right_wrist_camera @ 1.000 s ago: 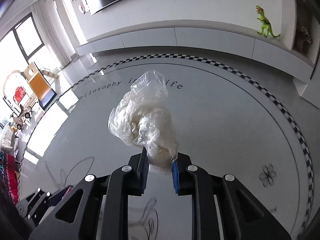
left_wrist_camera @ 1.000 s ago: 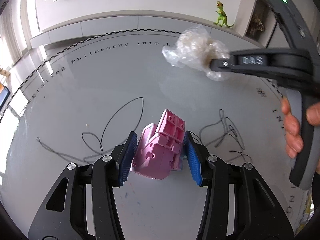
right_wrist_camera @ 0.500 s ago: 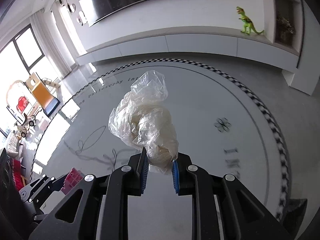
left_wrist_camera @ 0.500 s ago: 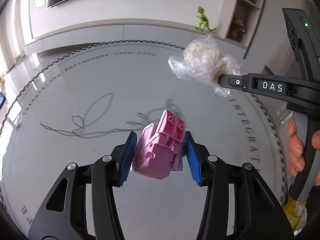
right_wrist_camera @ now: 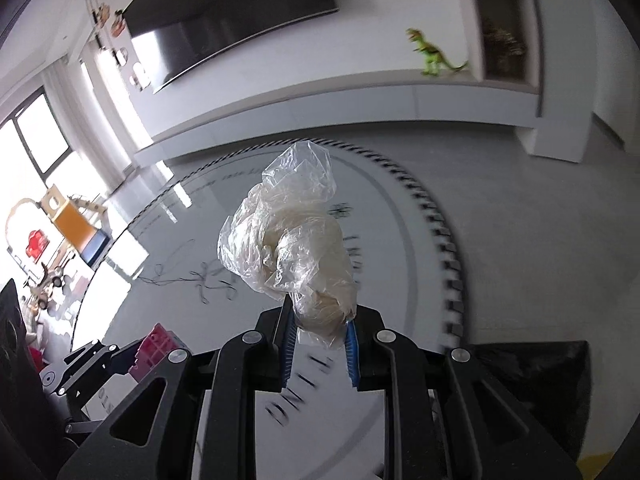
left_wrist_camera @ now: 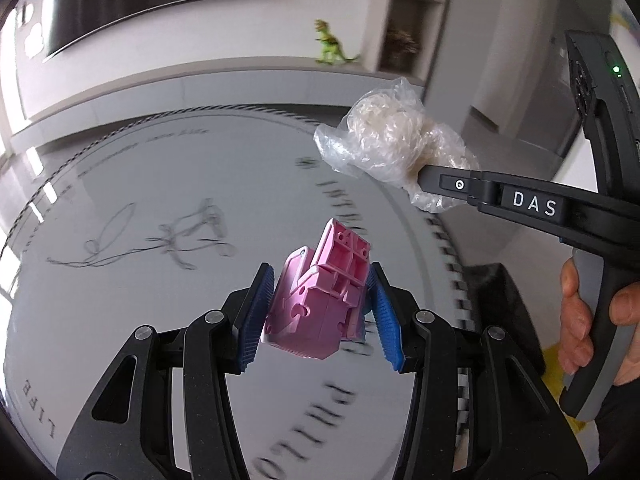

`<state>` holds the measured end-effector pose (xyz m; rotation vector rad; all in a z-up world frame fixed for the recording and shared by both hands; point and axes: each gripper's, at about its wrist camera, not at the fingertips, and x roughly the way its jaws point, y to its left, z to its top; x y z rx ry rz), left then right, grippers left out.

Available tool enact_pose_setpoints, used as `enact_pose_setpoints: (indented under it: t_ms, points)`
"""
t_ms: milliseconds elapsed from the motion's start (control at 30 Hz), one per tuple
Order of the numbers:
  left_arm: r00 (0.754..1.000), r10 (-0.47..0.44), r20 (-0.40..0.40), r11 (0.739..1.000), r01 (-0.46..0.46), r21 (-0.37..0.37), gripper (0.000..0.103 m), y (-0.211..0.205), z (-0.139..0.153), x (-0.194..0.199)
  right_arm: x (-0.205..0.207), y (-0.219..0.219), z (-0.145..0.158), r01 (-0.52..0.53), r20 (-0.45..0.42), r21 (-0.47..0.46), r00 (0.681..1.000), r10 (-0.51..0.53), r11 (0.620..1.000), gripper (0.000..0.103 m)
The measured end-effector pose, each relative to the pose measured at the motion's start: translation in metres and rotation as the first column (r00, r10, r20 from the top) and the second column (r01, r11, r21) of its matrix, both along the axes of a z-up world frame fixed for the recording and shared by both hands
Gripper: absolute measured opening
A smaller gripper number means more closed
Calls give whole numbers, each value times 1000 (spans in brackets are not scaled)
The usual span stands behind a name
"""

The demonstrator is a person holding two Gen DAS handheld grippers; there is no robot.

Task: Collect trash
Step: 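Carry the pink block and plastic bag over the black bin and open both tools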

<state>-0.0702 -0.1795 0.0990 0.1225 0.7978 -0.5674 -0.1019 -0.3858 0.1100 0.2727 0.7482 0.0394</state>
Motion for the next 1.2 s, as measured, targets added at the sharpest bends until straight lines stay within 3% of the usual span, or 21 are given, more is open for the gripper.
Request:
enact_pose_setpoints:
  t_ms: [267, 567, 1100, 1167, 1200]
  points:
    - [987, -162, 21, 987, 162, 17, 48, -66, 5, -49, -73, -49, 2, 113, 40, -42, 993, -112, 993, 23]
    - [943, -333, -18, 942, 333, 41, 48, -141, -12, -96, -139, -101, -18, 268, 15, -89, 963, -268, 959, 23]
    - [857, -491, -158, 852, 510, 121, 48, -220, -73, -144, -191, -173, -101, 435, -206, -78, 873, -441, 897, 23]
    - [844, -508, -170, 838, 530, 128, 48, -226, -76, -147, -193, -176, -104, 436, -219, -88, 869, -444, 896, 26]
    - [835, -520, -180, 827, 545, 138, 52, -227, -78, -148, -194, -177, -104, 438, -221, -93, 866, -448, 894, 36]
